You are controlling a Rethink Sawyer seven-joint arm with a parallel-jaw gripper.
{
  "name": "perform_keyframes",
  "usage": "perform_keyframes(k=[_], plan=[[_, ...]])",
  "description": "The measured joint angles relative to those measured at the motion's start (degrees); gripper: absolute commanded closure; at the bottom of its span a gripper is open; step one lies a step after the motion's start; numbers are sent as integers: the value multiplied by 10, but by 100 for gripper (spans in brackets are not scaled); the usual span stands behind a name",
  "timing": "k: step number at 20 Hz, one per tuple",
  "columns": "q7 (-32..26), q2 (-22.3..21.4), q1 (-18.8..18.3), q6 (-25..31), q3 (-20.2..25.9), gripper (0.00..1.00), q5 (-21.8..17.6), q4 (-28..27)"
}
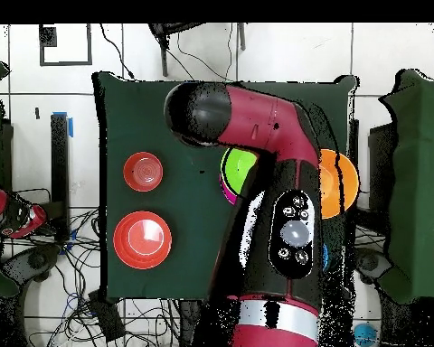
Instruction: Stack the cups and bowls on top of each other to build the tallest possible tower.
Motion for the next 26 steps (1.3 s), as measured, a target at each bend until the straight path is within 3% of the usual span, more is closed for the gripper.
perform_keyframes(k=[18, 26], plan=[[0, 2, -1, 0, 12, 0, 0, -4], [0, 0, -19, 10, 15, 0, 0, -5]])
